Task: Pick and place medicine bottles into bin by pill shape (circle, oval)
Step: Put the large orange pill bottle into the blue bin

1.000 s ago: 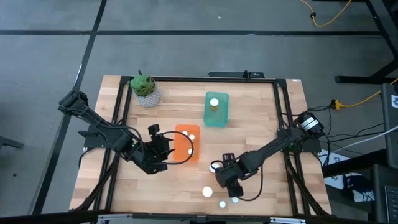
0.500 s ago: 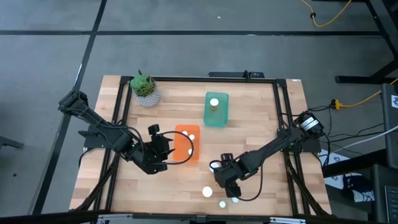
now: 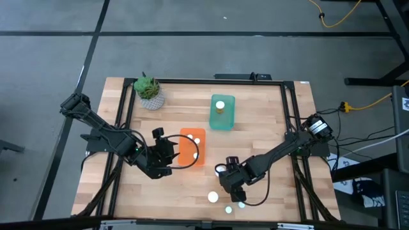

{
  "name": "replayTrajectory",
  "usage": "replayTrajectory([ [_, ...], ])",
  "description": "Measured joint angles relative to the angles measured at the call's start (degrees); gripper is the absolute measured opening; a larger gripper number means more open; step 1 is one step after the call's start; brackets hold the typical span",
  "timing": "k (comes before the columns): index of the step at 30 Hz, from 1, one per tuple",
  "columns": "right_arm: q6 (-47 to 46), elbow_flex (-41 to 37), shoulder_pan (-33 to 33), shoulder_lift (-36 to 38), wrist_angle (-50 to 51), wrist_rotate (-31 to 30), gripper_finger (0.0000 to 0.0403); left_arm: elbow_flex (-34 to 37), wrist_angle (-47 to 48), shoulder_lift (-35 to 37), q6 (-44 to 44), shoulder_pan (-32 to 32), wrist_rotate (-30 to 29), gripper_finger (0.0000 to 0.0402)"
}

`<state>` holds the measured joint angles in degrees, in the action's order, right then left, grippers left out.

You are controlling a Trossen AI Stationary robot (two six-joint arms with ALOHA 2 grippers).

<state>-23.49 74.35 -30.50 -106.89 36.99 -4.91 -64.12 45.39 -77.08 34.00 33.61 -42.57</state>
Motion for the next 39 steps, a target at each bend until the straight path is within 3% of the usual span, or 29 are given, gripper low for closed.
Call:
replayTrajectory([
  [14,-1.80,0.00,0.00,0.00,0.02,-0.06,0.0215,0.00,0.00,0.00,0.00,0.00,0.00,0.0171],
  [24,-7.73,0.00,0.00,0.63,1.49,-0.17,0.0218,0.00,0.00,0.00,0.00,0.02,0.00,0.0171],
  [29,-9.27,0.00,0.00,4.60,4.70,-0.33,0.0213,0.00,0.00,0.00,0.00,0.02,0.00,0.0171],
  [39,-12.25,0.00,1.00,14.90,19.05,-11.74,0.0216,0.00,-0.02,0.00,0.00,0.02,0.01,0.0171],
])
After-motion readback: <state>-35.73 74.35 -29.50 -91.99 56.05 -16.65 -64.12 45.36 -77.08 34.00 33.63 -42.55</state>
